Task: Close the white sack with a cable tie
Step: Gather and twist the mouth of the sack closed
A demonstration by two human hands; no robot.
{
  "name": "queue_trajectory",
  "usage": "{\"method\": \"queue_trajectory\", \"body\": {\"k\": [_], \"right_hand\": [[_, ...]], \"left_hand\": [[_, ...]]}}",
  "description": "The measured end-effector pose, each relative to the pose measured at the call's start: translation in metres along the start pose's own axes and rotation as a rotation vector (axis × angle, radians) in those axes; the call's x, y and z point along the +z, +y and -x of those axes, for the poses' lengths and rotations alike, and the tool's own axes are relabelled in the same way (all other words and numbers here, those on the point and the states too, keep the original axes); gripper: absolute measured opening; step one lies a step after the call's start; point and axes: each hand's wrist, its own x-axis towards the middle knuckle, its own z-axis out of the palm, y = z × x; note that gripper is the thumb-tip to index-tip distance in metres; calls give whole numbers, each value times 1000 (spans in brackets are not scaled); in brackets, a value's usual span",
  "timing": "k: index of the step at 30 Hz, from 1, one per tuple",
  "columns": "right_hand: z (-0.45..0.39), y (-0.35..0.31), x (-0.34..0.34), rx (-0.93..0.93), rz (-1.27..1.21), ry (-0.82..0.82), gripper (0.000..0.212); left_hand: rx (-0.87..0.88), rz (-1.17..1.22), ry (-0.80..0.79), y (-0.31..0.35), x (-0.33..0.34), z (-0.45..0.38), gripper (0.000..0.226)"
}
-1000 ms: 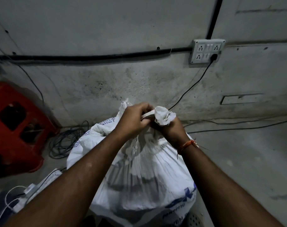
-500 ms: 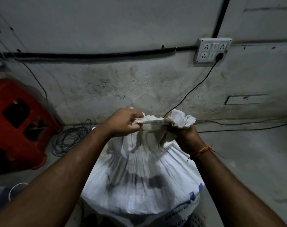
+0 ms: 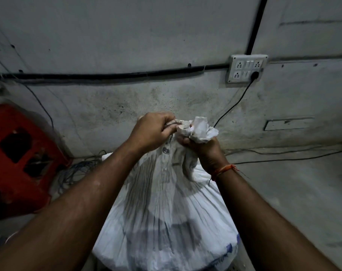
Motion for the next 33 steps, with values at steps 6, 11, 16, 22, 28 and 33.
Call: {"method": "queue_trajectory", "body": {"k": [6, 11, 16, 22, 28, 33], "right_hand": [[-7, 15, 9, -21, 98, -61, 31], [1, 24, 3, 78, -175, 41, 29], [7, 38, -12, 188, -175, 34, 35], [13, 46, -26, 250, -179, -25, 64], [15, 37, -31, 222, -227, -7, 47], [16, 39, -32, 242, -237, 49, 48]], "left_hand": [[4, 73, 33, -2, 8, 6, 28], [-6, 308, -179, -16, 2, 29, 54], [-60, 157, -167, -48, 6, 46, 51], [61, 152, -225, -60, -5, 50, 33], [58, 236, -147, -44, -7, 61, 24], [282, 78, -291, -45, 1, 72, 34]]}}
